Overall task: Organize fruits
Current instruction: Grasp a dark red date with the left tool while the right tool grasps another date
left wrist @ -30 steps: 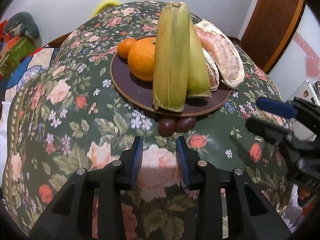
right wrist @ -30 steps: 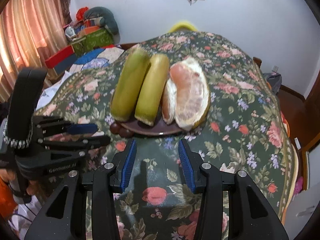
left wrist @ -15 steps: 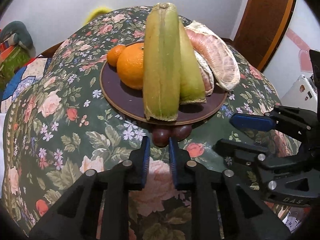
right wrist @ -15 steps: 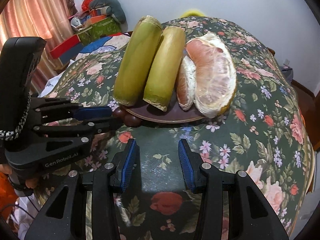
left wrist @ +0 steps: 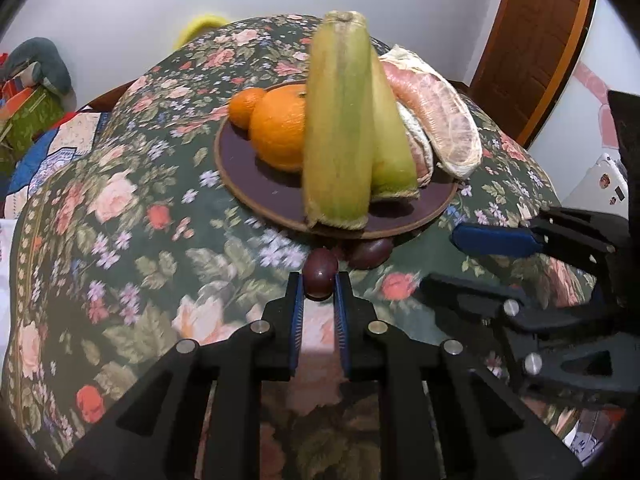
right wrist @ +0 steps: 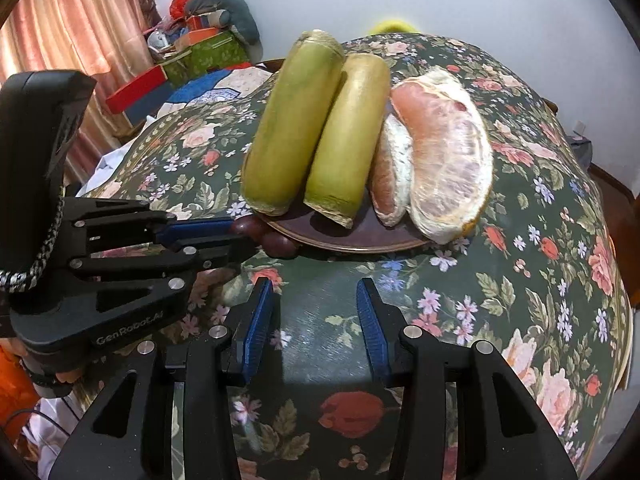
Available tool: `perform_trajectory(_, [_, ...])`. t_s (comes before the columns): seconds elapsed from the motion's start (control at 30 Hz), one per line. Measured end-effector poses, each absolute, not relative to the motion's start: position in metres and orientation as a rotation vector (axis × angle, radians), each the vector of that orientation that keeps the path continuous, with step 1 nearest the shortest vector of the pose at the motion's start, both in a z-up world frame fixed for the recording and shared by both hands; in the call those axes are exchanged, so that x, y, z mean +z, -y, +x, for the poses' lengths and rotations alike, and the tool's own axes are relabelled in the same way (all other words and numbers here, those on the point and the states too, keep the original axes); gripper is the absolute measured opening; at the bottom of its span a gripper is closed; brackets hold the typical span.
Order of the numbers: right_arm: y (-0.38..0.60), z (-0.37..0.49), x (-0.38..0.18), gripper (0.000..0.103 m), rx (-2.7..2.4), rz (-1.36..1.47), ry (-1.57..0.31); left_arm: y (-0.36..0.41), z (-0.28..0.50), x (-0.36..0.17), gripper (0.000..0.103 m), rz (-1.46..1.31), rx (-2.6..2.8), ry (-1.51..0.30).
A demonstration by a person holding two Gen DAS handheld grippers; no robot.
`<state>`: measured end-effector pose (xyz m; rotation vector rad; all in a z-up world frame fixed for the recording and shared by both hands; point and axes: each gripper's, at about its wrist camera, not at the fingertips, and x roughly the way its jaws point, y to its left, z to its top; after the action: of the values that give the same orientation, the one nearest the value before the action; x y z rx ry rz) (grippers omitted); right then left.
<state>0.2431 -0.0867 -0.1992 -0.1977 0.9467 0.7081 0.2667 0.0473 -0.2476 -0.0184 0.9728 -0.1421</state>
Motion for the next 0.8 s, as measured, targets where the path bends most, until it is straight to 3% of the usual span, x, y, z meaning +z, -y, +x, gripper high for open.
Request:
perform_trajectory(0.7, [0.055,0.261,-0.211,0.039,0.708,-0.206,-1.017,-0.078,0.244,-0.246,0.017,-0.05,-0.145,-0.955])
perform_trajectory(0.8, [0.052,0.26,-0.211,0.034,0.704,-0.227,-1.008,-0.078,0.243,-0.245,0.02,-0.061,-0.152,-0.958])
